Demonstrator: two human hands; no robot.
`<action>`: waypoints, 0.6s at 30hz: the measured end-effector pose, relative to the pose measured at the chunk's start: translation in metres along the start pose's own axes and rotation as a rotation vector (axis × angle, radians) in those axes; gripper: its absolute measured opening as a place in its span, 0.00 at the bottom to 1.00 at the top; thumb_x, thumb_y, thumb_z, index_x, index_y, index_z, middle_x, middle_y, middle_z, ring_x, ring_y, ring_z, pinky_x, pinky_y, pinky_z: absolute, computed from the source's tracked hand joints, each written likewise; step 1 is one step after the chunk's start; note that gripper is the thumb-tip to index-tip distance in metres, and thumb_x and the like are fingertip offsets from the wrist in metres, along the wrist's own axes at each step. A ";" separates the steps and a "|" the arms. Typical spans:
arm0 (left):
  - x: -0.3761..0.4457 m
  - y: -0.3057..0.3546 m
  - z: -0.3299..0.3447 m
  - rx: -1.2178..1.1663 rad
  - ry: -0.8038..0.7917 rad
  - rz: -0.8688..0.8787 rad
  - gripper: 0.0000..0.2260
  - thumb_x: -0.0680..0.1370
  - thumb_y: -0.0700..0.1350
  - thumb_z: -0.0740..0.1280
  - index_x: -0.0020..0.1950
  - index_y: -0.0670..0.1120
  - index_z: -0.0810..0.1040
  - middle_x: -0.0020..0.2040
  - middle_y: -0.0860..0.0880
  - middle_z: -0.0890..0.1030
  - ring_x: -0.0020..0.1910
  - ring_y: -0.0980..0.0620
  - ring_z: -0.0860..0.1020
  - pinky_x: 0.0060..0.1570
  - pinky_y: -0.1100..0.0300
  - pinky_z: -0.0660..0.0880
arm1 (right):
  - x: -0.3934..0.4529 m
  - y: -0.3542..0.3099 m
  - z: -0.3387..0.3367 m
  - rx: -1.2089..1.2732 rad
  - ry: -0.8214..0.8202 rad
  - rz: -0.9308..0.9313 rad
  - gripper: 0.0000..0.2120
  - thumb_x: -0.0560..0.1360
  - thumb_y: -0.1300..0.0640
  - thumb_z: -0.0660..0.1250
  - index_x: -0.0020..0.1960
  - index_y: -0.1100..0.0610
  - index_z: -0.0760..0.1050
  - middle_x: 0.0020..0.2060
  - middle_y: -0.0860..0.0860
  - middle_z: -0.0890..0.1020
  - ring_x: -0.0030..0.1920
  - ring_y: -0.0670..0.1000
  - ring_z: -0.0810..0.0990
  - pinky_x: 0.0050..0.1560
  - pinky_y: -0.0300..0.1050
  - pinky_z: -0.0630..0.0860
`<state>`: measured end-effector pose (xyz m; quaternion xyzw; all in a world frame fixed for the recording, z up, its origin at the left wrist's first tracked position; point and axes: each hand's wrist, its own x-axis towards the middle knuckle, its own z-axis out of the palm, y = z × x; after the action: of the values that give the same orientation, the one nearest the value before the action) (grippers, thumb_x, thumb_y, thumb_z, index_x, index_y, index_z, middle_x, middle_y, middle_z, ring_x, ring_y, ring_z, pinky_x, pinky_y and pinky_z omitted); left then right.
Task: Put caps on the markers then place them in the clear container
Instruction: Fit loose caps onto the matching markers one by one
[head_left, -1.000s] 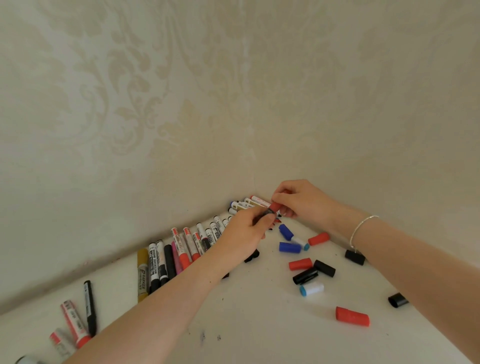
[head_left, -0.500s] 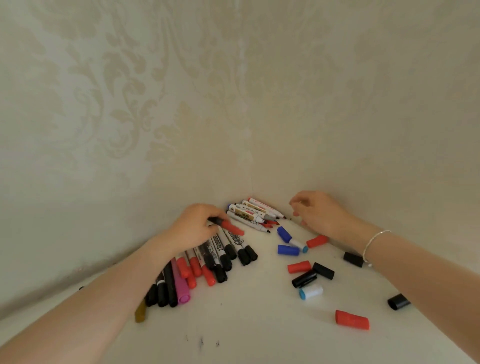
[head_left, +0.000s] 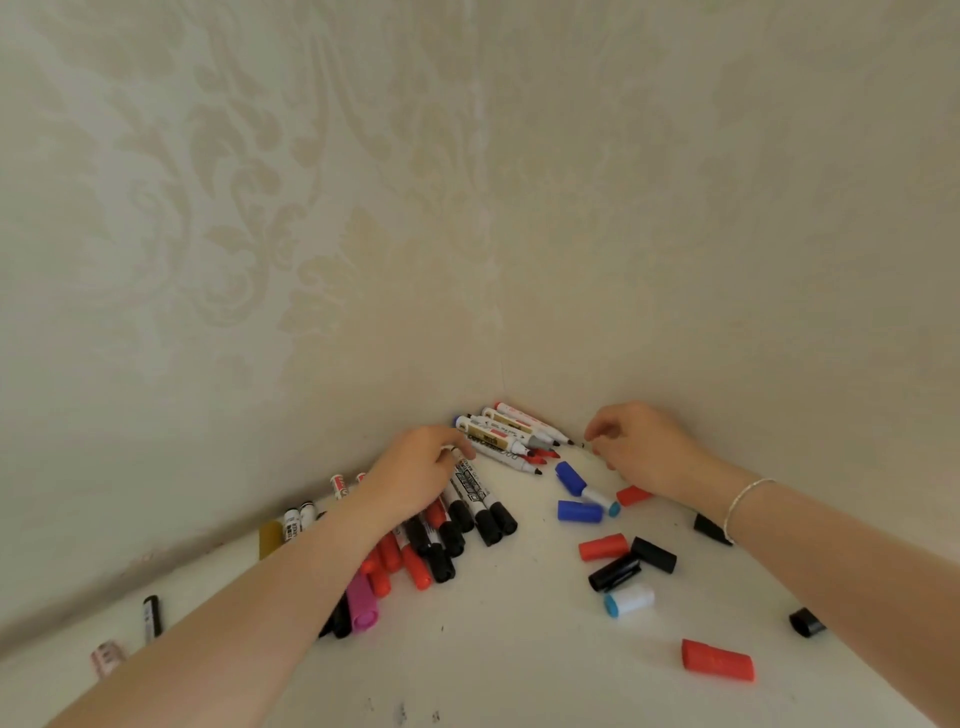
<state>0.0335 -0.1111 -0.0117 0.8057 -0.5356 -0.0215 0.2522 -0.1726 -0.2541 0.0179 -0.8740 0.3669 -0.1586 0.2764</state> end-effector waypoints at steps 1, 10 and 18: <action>0.005 0.010 0.005 0.040 -0.004 0.054 0.15 0.79 0.37 0.59 0.50 0.55 0.81 0.51 0.50 0.83 0.38 0.54 0.77 0.50 0.63 0.71 | 0.001 0.000 0.000 -0.023 0.005 0.001 0.12 0.78 0.63 0.59 0.56 0.56 0.79 0.52 0.52 0.81 0.50 0.50 0.79 0.46 0.39 0.73; 0.030 0.029 0.031 0.443 -0.088 0.203 0.14 0.79 0.44 0.59 0.63 0.53 0.76 0.59 0.53 0.78 0.63 0.51 0.72 0.72 0.54 0.50 | -0.002 0.007 -0.014 -0.162 -0.070 -0.005 0.16 0.75 0.68 0.58 0.53 0.56 0.80 0.50 0.50 0.81 0.47 0.48 0.77 0.44 0.35 0.72; 0.033 0.036 0.027 0.500 -0.112 0.264 0.12 0.77 0.44 0.62 0.60 0.50 0.75 0.59 0.51 0.76 0.59 0.50 0.73 0.54 0.60 0.64 | -0.007 0.006 -0.021 -0.170 -0.122 -0.081 0.16 0.73 0.69 0.58 0.49 0.55 0.80 0.47 0.50 0.81 0.45 0.47 0.77 0.36 0.26 0.68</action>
<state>0.0084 -0.1611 -0.0117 0.7637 -0.6376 0.0996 0.0165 -0.1905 -0.2605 0.0300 -0.9164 0.3258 -0.0846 0.2165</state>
